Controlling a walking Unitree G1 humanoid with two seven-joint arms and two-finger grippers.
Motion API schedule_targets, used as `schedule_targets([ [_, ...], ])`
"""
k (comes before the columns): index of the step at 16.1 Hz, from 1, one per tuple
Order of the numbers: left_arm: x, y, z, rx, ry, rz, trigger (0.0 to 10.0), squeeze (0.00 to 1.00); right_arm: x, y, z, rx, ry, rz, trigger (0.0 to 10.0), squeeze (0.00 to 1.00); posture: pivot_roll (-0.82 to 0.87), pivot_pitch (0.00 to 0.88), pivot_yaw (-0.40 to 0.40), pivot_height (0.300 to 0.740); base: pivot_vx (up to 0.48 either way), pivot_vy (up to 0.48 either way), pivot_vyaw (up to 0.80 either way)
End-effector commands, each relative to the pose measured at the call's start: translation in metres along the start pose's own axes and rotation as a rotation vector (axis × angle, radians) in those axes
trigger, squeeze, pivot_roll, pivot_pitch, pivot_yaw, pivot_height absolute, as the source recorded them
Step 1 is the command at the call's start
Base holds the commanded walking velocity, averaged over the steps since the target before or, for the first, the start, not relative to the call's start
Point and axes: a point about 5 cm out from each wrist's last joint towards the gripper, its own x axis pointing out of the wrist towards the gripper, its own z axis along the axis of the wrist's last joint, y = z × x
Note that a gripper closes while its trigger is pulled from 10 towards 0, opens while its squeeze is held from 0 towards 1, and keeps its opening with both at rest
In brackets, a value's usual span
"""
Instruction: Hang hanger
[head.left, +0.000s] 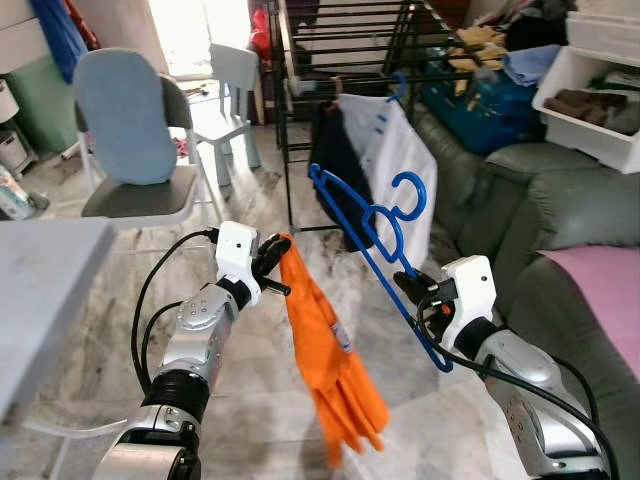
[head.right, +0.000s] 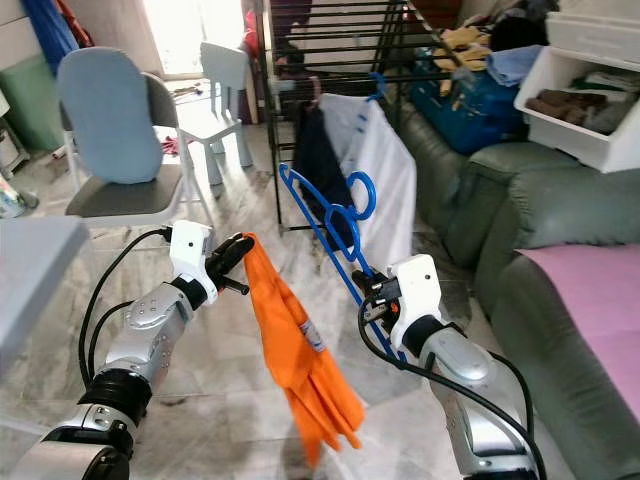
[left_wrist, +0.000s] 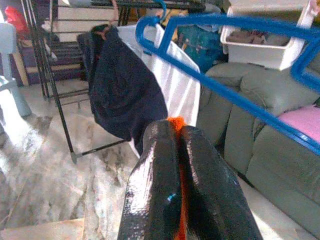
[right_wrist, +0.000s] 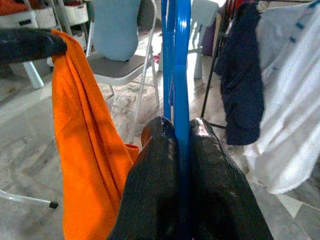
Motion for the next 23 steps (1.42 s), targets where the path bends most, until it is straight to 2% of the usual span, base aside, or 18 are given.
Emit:
schedule_targets([
  [1, -0.002, 0.004, 0.005, 0.008, -0.019, 0.008, 10.0, 0.0, 0.004, 0.003, 0.006, -0.013, -0.019, 0.019, 10.0, 0.0, -0.19, 0.0, 0.032, 0.74, 0.0, 0.439, 0.0],
  [3, -0.003, 0.006, 0.006, 0.013, -0.019, 0.016, 10.0, 0.0, 0.006, 0.003, 0.006, -0.016, -0.02, 0.021, 10.0, 0.0, -0.19, 0.0, 0.025, 0.74, 0.0, 0.337, 0.0],
  [7, -0.003, 0.006, 0.007, 0.022, -0.023, 0.017, 10.0, 0.0, 0.008, 0.002, 0.006, -0.018, -0.022, 0.023, 10.0, 0.0, -0.18, 0.0, 0.024, 0.74, 0.0, 0.0, 0.0],
  [14, -0.004, -0.001, 0.012, 0.014, -0.059, -0.038, 10.0, 0.0, 0.012, 0.001, 0.005, -0.022, -0.025, 0.013, 10.0, 0.0, -0.17, 0.0, 0.033, 0.74, 0.0, 0.0, 0.0],
  [16, -0.007, -0.006, 0.008, -0.019, -0.04, -0.081, 10.0, 0.0, 0.011, 0.001, 0.006, -0.042, -0.016, 0.018, 10.0, 0.0, -0.17, 0.0, 0.027, 0.74, 0.0, 0.0, 0.0],
  [18, -0.012, -0.012, 0.002, -0.048, -0.018, -0.108, 10.0, 0.0, 0.007, -0.004, 0.001, -0.119, 0.065, 0.028, 10.0, 0.0, -0.16, 0.0, 0.018, 0.74, 0.0, 0.0, 0.0],
  [20, -0.016, -0.013, -0.004, -0.167, -0.023, -0.028, 10.0, 0.0, -0.004, -0.016, -0.007, -0.154, 0.148, 0.037, 10.0, 0.0, -0.16, 0.0, 0.012, 0.74, 0.0, 0.0, 0.0],
  [21, -0.016, -0.016, -0.006, -0.218, -0.026, -0.006, 10.0, 0.0, -0.006, -0.02, -0.007, -0.157, 0.156, 0.022, 10.0, 0.0, -0.16, 0.0, 0.017, 0.74, 0.0, 0.0, 0.0],
  [22, -0.015, -0.019, -0.008, -0.247, -0.026, 0.007, 10.0, 0.0, -0.006, -0.023, -0.006, -0.159, 0.156, 0.013, 10.0, 0.0, -0.17, 0.0, 0.02, 0.74, 0.0, 0.0, 0.0],
  [23, -0.013, -0.028, -0.008, -0.273, -0.028, -0.005, 10.0, 0.0, -0.006, -0.024, -0.006, -0.163, 0.174, 0.016, 10.0, 0.0, -0.17, 0.0, 0.026, 0.74, 0.0, 0.0, 0.0],
])
